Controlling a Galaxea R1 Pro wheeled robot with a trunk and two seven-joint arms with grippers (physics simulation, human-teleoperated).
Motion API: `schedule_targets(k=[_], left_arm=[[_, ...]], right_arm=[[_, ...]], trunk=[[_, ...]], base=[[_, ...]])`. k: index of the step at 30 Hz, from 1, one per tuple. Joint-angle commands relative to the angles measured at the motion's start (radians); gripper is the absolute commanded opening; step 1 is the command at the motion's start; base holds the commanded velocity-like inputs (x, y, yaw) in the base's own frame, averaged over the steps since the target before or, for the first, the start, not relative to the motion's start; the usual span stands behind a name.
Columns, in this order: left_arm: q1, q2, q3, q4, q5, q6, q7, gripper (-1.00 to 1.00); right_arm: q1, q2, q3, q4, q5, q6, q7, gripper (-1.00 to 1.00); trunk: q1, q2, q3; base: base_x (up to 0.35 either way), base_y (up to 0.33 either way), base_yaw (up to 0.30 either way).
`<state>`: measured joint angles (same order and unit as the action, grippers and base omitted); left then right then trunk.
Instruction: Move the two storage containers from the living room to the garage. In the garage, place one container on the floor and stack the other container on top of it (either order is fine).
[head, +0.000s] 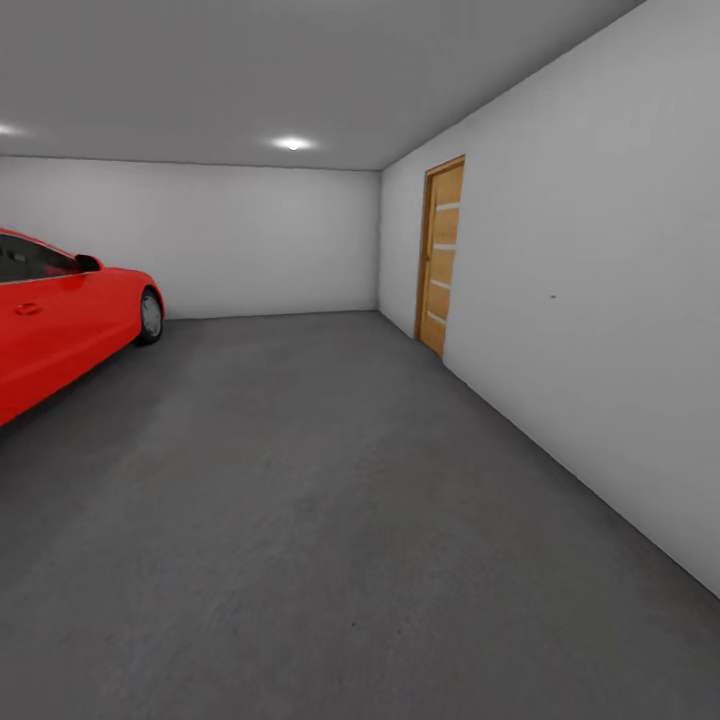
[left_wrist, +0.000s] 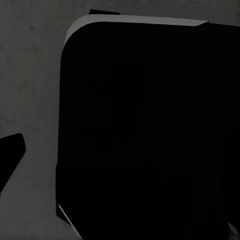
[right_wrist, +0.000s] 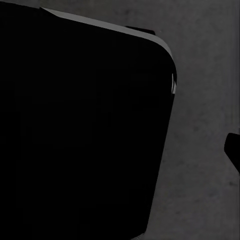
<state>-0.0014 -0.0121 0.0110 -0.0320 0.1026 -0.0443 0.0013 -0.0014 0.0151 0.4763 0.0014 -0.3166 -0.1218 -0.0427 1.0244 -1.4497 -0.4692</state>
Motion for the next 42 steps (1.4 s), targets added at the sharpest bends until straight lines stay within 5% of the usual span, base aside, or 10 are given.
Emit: schedule_targets(k=[1,42], left_arm=[[0.000,0.000,0.000,0.000,0.011,-0.002,0.000,1.00],[0.000,0.000,-0.003,0.001,0.013,-0.005,0.001,1.00]], right_arm=[[0.000,0.000,0.008,0.000,-0.009,-0.003,-0.003,1.00],[0.000,0.000,0.013,0.000,0.000,-0.002,-0.013,1.00]], trunk=[[0.001,0.000,-0.001],[0.001,0.000,-0.001]], base=[[0.324,0.000,0.005],[0.324,0.000,0.000]])
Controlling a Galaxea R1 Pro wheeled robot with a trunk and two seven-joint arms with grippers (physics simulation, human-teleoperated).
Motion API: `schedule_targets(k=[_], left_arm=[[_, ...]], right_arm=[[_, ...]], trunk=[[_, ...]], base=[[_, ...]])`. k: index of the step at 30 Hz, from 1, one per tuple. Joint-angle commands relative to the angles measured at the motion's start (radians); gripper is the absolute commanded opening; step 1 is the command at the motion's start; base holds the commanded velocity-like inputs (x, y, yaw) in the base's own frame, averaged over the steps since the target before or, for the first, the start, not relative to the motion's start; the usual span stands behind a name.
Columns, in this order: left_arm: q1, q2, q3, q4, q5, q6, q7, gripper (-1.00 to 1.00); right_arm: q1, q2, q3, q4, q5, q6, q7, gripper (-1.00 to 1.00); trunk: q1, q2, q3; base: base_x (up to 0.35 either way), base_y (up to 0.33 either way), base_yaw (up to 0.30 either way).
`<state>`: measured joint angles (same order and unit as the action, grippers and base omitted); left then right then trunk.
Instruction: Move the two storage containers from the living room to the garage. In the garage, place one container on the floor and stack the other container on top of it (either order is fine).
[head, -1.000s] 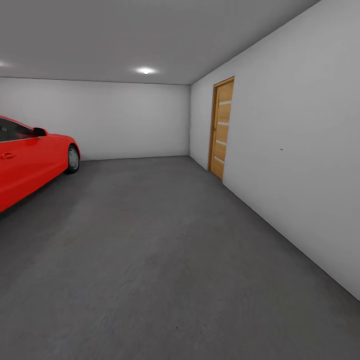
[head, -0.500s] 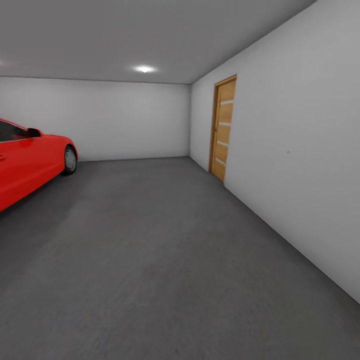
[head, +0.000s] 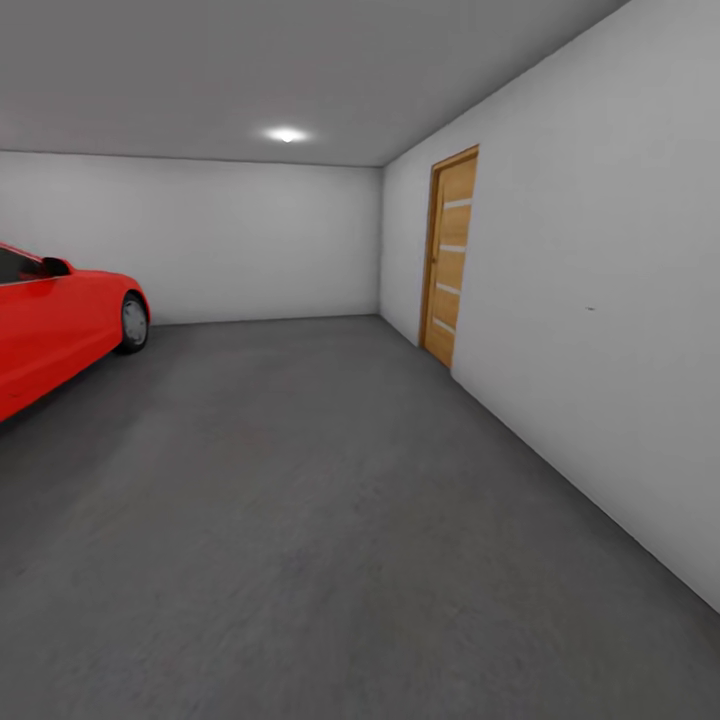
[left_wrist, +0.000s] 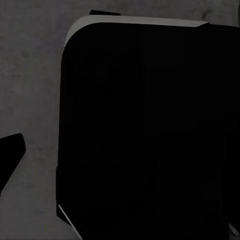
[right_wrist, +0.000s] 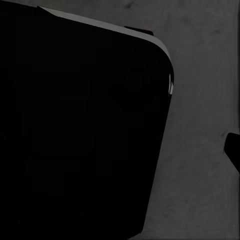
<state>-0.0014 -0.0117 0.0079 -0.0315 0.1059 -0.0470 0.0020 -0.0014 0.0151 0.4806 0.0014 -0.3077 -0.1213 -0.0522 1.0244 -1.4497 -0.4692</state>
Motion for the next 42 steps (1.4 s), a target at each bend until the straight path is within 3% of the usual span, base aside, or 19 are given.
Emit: schedule_targets(k=[1,42], left_arm=[[0.000,0.000,0.000,0.000,0.010,-0.003,0.001,1.00],[0.000,0.002,0.000,0.000,0.011,-0.002,0.001,1.00]], right_arm=[[0.000,0.000,0.009,0.000,-0.009,-0.003,-0.003,1.00],[0.000,0.000,0.009,0.000,-0.008,-0.003,-0.003,1.00]], trunk=[[0.001,0.000,-0.001],[0.001,0.000,-0.001]], base=[[0.324,0.000,0.000],[0.324,0.000,0.000]])
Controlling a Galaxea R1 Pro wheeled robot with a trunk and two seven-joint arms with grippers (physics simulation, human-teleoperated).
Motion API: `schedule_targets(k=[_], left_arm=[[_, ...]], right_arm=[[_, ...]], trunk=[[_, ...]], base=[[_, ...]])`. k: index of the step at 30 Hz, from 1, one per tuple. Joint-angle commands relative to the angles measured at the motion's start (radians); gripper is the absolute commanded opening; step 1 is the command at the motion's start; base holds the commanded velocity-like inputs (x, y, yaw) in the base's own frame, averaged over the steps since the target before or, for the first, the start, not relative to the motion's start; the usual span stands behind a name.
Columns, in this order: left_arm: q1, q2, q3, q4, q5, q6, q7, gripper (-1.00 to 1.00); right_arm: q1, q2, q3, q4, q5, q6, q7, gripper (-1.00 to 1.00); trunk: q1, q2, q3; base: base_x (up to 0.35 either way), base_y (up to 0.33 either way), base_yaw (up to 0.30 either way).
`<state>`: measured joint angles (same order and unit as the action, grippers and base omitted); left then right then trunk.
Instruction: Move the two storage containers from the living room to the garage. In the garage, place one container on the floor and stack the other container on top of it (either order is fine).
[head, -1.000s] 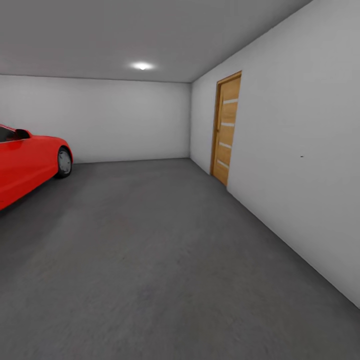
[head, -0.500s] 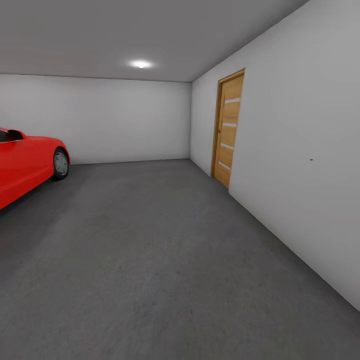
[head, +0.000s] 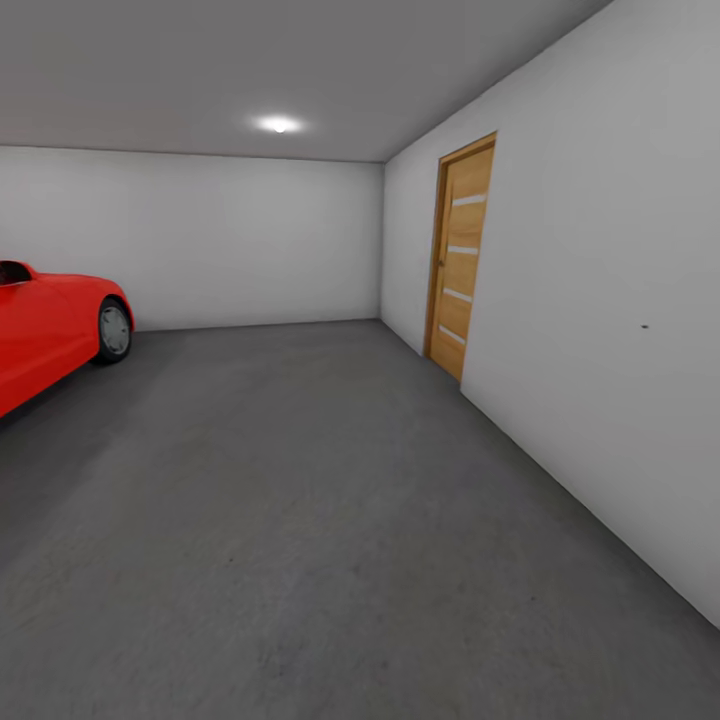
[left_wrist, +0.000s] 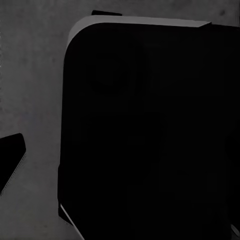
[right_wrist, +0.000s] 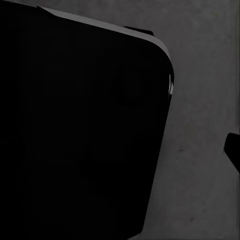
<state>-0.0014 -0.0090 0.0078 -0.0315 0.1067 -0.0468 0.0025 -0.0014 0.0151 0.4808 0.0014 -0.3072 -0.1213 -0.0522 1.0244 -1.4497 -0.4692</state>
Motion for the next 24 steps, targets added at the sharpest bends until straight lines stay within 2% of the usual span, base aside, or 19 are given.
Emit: schedule_targets(k=[1,24], left_arm=[[0.000,0.000,0.000,0.000,0.010,-0.003,0.000,1.00],[0.000,0.000,0.000,0.001,0.011,-0.001,0.000,1.00]], right_arm=[[0.000,0.000,0.009,0.000,-0.009,-0.003,-0.003,1.00],[0.000,0.000,0.009,0.000,-0.009,-0.003,-0.003,1.00]], trunk=[[0.001,0.000,-0.001],[0.001,0.000,-0.001]], base=[[0.324,0.000,0.000],[0.324,0.000,0.000]])
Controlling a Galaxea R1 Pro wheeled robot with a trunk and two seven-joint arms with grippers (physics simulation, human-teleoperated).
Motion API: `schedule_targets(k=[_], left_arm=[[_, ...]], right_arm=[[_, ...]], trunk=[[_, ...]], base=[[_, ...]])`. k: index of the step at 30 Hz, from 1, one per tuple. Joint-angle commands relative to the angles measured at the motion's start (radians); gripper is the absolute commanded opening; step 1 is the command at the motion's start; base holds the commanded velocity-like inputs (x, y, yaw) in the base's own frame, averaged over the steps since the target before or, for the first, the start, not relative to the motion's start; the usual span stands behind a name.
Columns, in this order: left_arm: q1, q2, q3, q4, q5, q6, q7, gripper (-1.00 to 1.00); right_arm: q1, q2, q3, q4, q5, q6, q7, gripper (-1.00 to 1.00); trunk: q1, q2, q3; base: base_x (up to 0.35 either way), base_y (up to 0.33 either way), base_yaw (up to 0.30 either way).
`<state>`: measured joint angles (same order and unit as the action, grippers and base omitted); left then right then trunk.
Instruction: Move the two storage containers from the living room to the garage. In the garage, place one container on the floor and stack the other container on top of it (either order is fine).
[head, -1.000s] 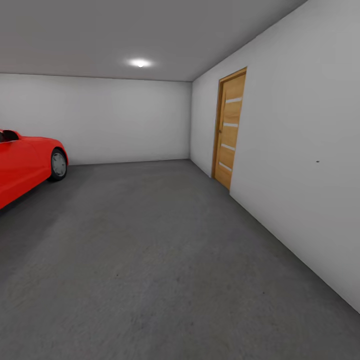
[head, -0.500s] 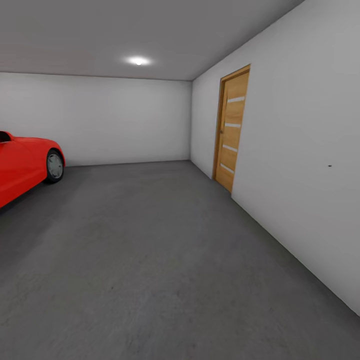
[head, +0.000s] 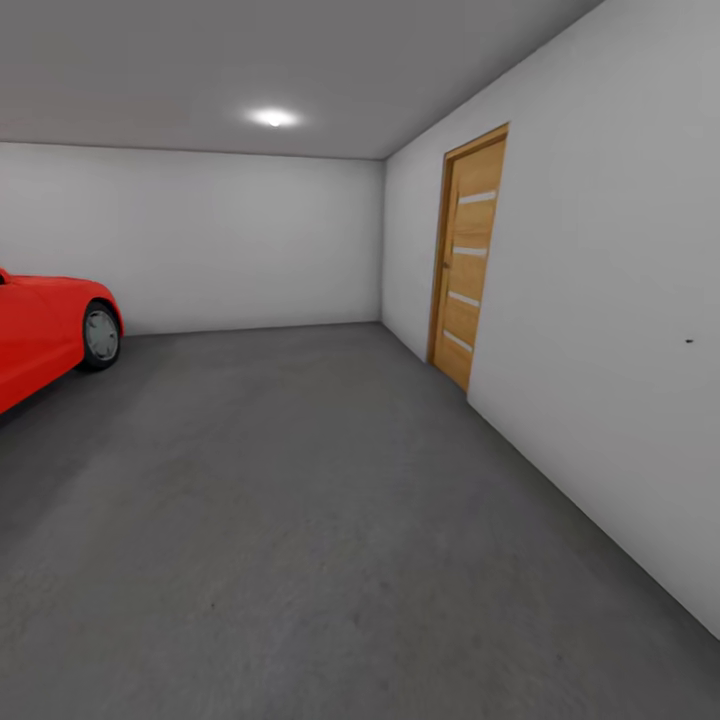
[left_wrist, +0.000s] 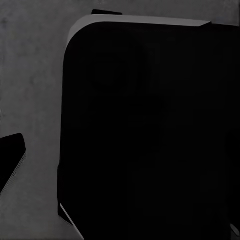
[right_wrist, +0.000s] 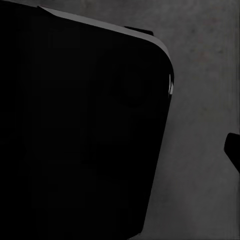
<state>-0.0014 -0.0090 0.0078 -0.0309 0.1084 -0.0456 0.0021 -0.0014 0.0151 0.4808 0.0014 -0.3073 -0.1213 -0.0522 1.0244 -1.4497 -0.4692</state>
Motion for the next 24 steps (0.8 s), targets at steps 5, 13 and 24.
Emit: schedule_targets(k=[5,13,24], left_arm=[[0.000,0.000,0.000,0.000,0.010,-0.001,0.001,1.00],[0.000,0.000,0.000,0.000,0.010,-0.001,0.000,1.00],[0.000,0.000,0.000,0.000,0.010,-0.002,0.000,1.00]], right_arm=[[0.000,0.000,0.009,0.000,-0.009,-0.003,-0.003,1.00],[0.000,0.000,0.009,0.000,-0.009,-0.003,-0.003,1.00],[0.000,0.000,0.009,0.000,-0.009,-0.003,-0.003,1.00]], trunk=[[0.001,0.000,-0.001],[0.001,0.000,-0.001],[0.001,0.000,-0.001]], base=[[0.324,0.000,0.000],[0.324,0.000,0.000],[0.324,0.000,0.000]])
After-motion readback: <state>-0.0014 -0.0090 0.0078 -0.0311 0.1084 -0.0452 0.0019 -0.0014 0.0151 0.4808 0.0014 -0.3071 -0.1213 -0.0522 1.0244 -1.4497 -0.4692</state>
